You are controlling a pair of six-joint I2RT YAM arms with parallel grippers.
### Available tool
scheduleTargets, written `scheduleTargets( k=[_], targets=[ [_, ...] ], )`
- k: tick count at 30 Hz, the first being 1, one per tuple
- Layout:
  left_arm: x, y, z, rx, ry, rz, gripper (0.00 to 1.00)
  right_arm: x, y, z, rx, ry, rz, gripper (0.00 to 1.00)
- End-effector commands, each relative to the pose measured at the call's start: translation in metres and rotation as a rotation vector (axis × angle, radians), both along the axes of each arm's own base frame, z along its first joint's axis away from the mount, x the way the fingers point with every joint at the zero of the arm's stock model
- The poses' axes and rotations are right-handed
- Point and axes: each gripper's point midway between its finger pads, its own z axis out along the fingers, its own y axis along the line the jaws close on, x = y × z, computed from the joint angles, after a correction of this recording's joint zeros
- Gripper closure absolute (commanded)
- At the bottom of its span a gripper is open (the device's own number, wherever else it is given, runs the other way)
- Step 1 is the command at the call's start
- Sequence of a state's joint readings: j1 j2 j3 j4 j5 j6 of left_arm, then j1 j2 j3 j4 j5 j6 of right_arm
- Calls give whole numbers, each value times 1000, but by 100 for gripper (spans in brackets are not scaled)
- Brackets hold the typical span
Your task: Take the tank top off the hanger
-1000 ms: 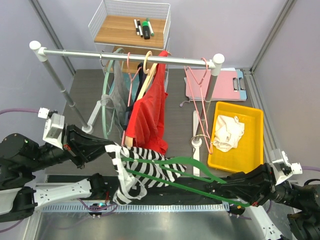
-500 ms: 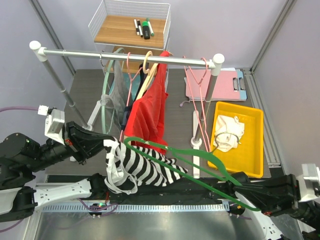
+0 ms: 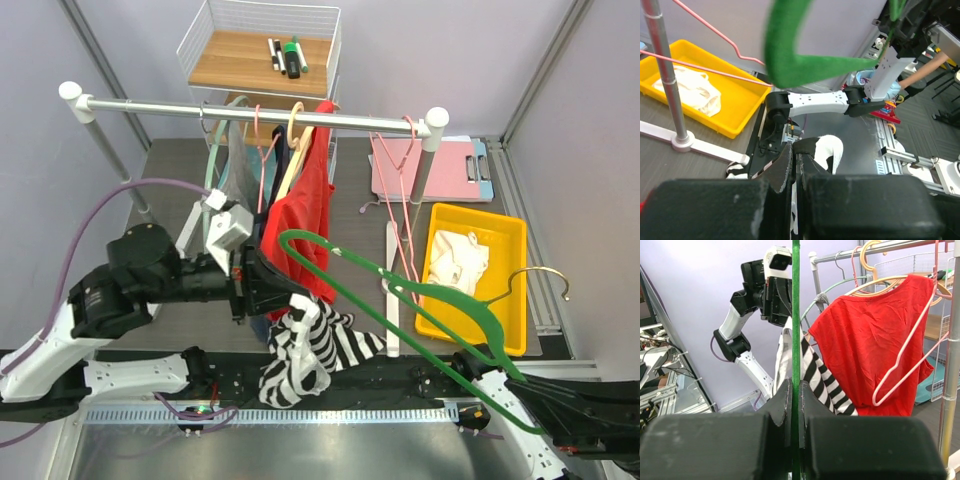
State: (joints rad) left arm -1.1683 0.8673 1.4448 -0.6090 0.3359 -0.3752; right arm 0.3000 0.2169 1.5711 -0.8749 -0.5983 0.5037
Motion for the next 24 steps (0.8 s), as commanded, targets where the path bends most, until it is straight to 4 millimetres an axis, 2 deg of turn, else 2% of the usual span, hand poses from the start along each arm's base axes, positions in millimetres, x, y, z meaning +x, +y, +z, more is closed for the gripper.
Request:
scheduleTargets(
  k=[1,4,8,13,22,24],
  targets=[
    [16,-24,9,-42,19,41,100,-8,-6,24,53,-67,-9,99],
    [24,-39,-7,8,39,51,100,-12,-9,26,63,-76,-7,99],
    [32,-49,-29,71,58,72,100,-16,-12,23,67,-68,7,99],
    [38,-53,-42,103,79,99,98,-10,-11,9,49,-26,0,99],
    [60,-64,-61,150,112,199,97,-14,-13,-3,38,-6,2,99],
    [63,-64,-61,158,111,217,93,-13,-12,-5,36,3,2,99]
  ],
)
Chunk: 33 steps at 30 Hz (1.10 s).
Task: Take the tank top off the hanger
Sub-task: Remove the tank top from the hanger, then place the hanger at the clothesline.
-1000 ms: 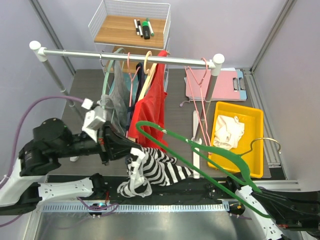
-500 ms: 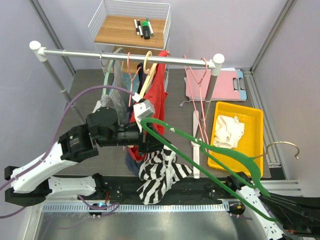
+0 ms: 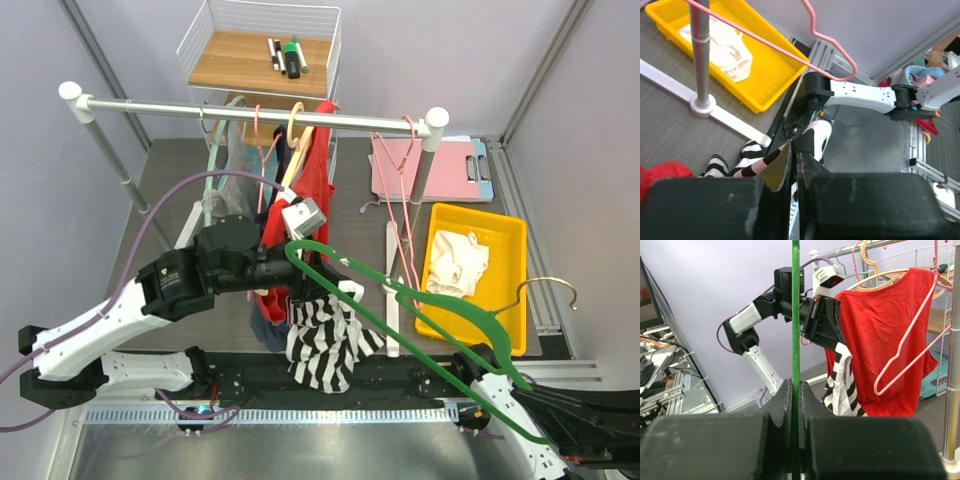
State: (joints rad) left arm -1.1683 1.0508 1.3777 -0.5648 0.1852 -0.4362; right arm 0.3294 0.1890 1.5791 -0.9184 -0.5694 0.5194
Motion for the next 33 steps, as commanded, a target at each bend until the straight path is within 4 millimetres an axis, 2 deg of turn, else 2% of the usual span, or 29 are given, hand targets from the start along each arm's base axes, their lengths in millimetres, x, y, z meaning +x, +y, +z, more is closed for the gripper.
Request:
scheduleTargets(
  k=[1,2,4,5,8,10,14,19,22,28,33],
  targets=[
    [14,-5,7,-23,-19,63,88,-5,-4,2,15,-21,-7,99],
    [15,-5,6,-16,-19,67,77,-5,-5,1,14,-22,-10,99],
    [15,-3,9,-17,-21,72,69,-5,-4,-1,9,-17,-9,99],
    [14,-2,9,-17,-22,71,59,-4,-5,-2,6,-17,-13,99],
    [11,5,15,-30,-25,70,48,-4,-5,-4,5,-13,-18,99],
    [10,10,19,-34,-29,74,45,-2,-5,-7,-2,-6,-22,99],
    [4,30,34,-70,-45,90,32,-1,-5,-11,-14,3,-24,99],
    [-5,58,45,-95,-62,103,27,-6,-2,-14,-39,5,3,99],
    [-17,77,52,-113,-82,78,27,-13,5,-19,-72,15,63,99],
    [-39,123,91,-260,-130,65,19,-29,17,-40,-159,65,195,99],
    [-69,135,121,-373,-125,-57,11,-38,27,-57,-218,111,316,99]
  ],
)
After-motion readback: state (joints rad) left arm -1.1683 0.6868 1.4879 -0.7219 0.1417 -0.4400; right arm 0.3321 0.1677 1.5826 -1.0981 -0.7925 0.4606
